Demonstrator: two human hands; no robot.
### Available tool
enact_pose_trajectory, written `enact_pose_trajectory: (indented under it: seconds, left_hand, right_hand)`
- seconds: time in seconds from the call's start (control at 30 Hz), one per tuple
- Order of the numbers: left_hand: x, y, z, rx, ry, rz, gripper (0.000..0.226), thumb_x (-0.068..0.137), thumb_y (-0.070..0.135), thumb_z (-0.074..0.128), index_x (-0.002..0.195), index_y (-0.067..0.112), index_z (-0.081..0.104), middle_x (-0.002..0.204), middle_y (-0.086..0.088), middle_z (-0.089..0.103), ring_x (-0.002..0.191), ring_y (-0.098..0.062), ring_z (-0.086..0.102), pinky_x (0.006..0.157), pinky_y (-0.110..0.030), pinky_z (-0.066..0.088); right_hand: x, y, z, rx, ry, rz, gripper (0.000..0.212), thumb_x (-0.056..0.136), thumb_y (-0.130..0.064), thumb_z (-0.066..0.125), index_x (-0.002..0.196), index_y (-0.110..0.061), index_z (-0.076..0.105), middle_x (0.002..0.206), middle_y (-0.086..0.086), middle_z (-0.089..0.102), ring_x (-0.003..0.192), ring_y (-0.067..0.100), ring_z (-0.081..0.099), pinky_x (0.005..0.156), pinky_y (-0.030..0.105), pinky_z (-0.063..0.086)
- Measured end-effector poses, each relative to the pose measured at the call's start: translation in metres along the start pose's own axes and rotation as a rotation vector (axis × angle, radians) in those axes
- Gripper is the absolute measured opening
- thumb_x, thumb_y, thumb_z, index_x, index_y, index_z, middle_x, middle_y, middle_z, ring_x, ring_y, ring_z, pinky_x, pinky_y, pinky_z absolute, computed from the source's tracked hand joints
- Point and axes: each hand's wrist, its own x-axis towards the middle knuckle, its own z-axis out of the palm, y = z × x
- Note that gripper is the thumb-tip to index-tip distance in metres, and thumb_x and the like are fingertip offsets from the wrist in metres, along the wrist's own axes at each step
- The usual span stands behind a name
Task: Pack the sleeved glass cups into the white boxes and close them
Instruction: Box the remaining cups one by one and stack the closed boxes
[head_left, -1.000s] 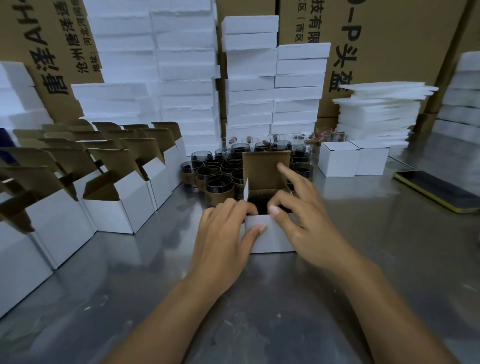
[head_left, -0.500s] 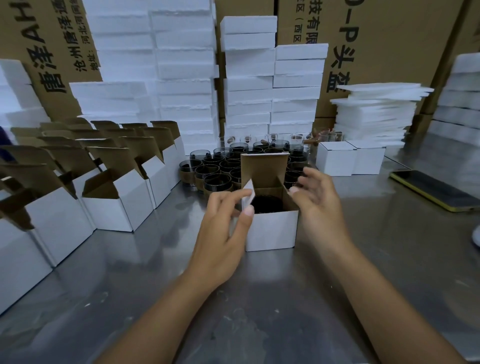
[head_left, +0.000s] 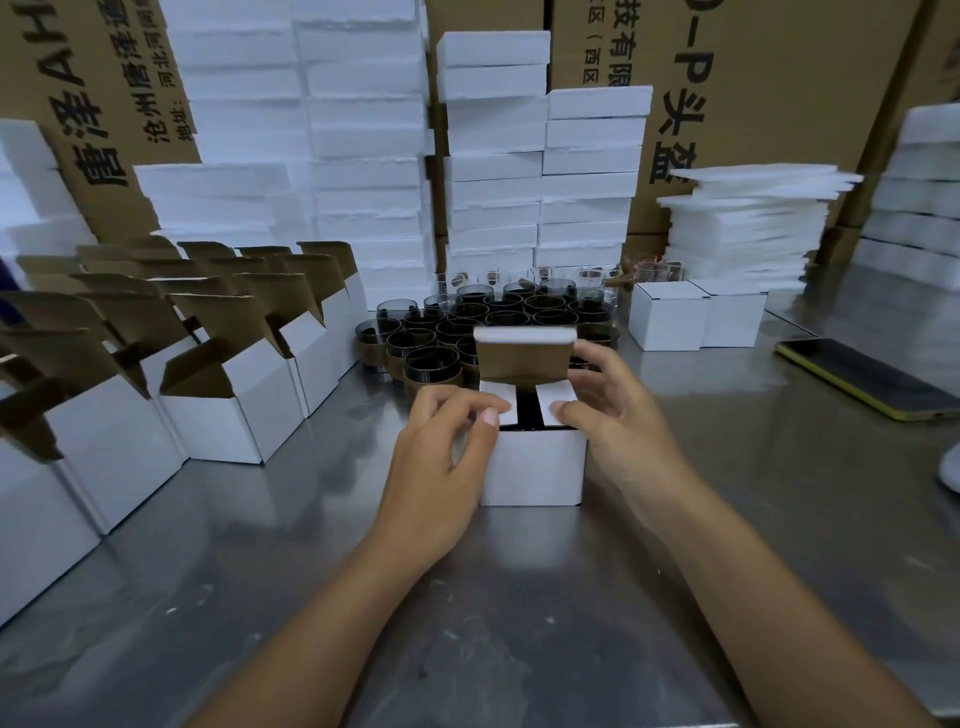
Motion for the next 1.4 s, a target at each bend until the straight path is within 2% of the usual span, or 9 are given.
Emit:
enact_pose_trajectory:
  seconds: [0.1, 0.2, 0.4, 0.6, 0.73, 0.87, 1.07, 1.27, 1.4]
  left_hand:
    - [0.000, 0.002, -0.001, -0.078, -0.010, -0.023, 0.017, 0.095, 0.023, 0.049, 0.103, 0.039, 0.049, 0.110, 0.007, 0.053, 0.102, 0.004, 0.051, 0.082, -0.006, 0.037]
    - [0.000, 0.004, -0.003, -0.159, -0.002, -0.057, 0.026, 0.094, 0.026, 0.051, 0.107, 0.046, 0.039, 0.112, 0.007, 0.052, 0.101, 0.000, 0.052, 0.080, -0.007, 0.040]
    - [0.000, 0.002, -0.004, -0.151, 0.008, -0.084, 0.024, 0.101, 0.021, 0.036, 0.105, 0.033, 0.056, 0.112, 0.008, 0.055, 0.101, 0.005, 0.049, 0.082, -0.009, 0.036]
    - [-0.001, 0.006, -0.005, -0.273, -0.015, -0.077, 0.026, 0.091, 0.047, 0.039, 0.101, 0.029, 0.056, 0.092, 0.027, 0.059, 0.089, 0.008, 0.054, 0.073, -0.005, 0.037]
    - [-0.003, 0.005, -0.002, -0.303, -0.054, -0.068, 0.029, 0.084, 0.046, 0.053, 0.108, 0.030, 0.052, 0.108, 0.019, 0.060, 0.105, 0.003, 0.055, 0.084, -0.012, 0.043]
    - [-0.003, 0.007, -0.004, -0.288, -0.073, -0.041, 0.038, 0.081, 0.057, 0.050, 0.116, 0.041, 0.049, 0.115, 0.030, 0.056, 0.111, 0.009, 0.051, 0.086, -0.006, 0.039]
    - [-0.002, 0.004, -0.003, -0.289, -0.143, -0.080, 0.037, 0.086, 0.052, 0.047, 0.120, 0.038, 0.049, 0.122, 0.013, 0.055, 0.115, -0.007, 0.052, 0.096, -0.034, 0.046]
    - [-0.001, 0.005, -0.005, -0.390, -0.190, -0.116, 0.026, 0.087, 0.050, 0.051, 0.107, 0.034, 0.054, 0.116, 0.013, 0.058, 0.108, -0.003, 0.055, 0.087, -0.019, 0.045]
    - [0.000, 0.005, -0.006, -0.421, -0.159, -0.169, 0.023, 0.092, 0.047, 0.042, 0.098, 0.032, 0.058, 0.124, 0.013, 0.054, 0.114, -0.004, 0.049, 0.090, -0.016, 0.036]
  right_hand:
    - [-0.001, -0.001, 0.001, 0.016, -0.011, 0.026, 0.030, 0.085, 0.000, 0.061, 0.085, -0.029, 0.063, 0.094, -0.006, 0.065, 0.086, 0.002, 0.062, 0.066, 0.012, 0.047]
    - [0.000, -0.001, 0.002, 0.064, 0.026, 0.100, 0.031, 0.093, -0.007, 0.049, 0.076, -0.027, 0.067, 0.091, -0.005, 0.068, 0.082, 0.006, 0.062, 0.061, 0.014, 0.046]
    - [-0.006, 0.002, 0.005, -0.133, -0.031, -0.012, 0.028, 0.080, -0.058, 0.055, 0.082, -0.031, 0.062, 0.118, -0.024, 0.050, 0.099, -0.021, 0.047, 0.079, 0.000, 0.033]
    - [-0.007, 0.006, 0.006, -0.165, -0.005, -0.146, 0.031, 0.078, -0.054, 0.056, 0.085, -0.024, 0.058, 0.088, -0.017, 0.060, 0.083, -0.001, 0.055, 0.070, 0.010, 0.042]
    - [-0.007, 0.006, 0.007, -0.157, 0.032, -0.197, 0.036, 0.074, -0.061, 0.053, 0.079, -0.026, 0.057, 0.074, -0.019, 0.058, 0.069, -0.001, 0.050, 0.063, 0.018, 0.040]
    - [-0.006, 0.007, 0.005, -0.176, 0.025, -0.230, 0.036, 0.076, -0.064, 0.053, 0.077, -0.028, 0.056, 0.074, -0.021, 0.058, 0.067, -0.003, 0.050, 0.059, 0.014, 0.039]
    - [-0.006, 0.007, 0.005, -0.207, 0.026, -0.221, 0.037, 0.074, -0.070, 0.053, 0.077, -0.034, 0.058, 0.076, -0.020, 0.061, 0.067, -0.004, 0.053, 0.057, 0.015, 0.042]
    - [-0.010, 0.007, 0.006, -0.280, 0.009, -0.208, 0.033, 0.079, -0.066, 0.055, 0.083, -0.034, 0.058, 0.088, -0.014, 0.062, 0.080, 0.009, 0.058, 0.066, 0.028, 0.046]
    - [-0.012, 0.007, 0.006, -0.300, -0.028, -0.176, 0.032, 0.074, -0.061, 0.050, 0.086, -0.033, 0.058, 0.095, -0.038, 0.056, 0.093, -0.008, 0.054, 0.072, 0.011, 0.041]
